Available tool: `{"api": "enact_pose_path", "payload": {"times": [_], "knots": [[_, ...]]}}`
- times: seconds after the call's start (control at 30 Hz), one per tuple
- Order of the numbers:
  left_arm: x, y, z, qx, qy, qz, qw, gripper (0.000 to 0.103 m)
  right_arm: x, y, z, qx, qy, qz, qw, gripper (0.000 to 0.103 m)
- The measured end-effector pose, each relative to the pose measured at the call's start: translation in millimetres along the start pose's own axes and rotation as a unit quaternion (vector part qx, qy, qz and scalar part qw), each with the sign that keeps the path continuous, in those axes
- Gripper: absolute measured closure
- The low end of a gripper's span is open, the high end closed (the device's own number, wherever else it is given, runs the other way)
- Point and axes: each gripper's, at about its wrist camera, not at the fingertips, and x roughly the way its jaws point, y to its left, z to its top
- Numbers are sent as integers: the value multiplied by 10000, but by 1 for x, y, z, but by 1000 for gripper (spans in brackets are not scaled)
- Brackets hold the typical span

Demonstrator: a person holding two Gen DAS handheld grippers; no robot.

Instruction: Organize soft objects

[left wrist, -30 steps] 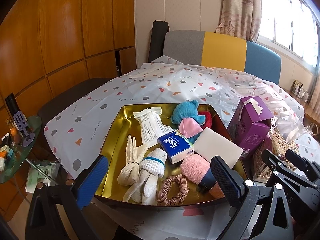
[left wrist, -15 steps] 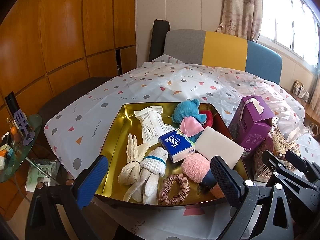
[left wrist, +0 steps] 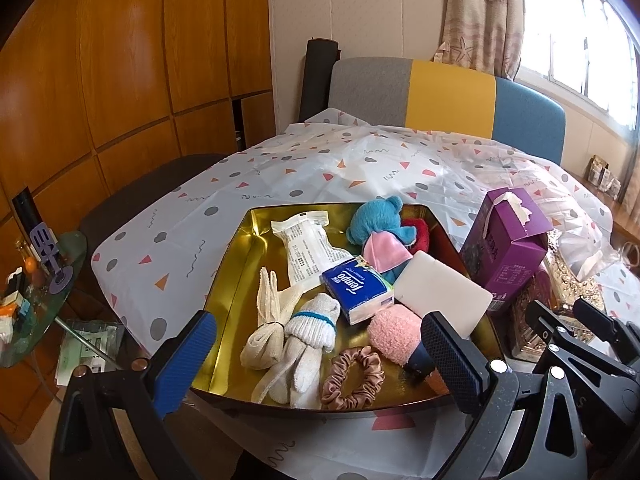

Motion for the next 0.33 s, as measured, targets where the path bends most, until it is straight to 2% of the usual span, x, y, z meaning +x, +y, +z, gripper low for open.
{"api": "enact_pose_path", "payload": {"times": [0.13,0.23,0.33], "knots": [[0,2,-1,-34,-24,55,10000,0,1,1,-1,-18,11,-4,10000,36],[1,4,-2,-45,-30,95,9999,6,1,1,-1,-27,19,0,10000,36],[5,8,-1,-109,48,12,9999,6,0,1,0,-19,-7,34,10000,36]]}}
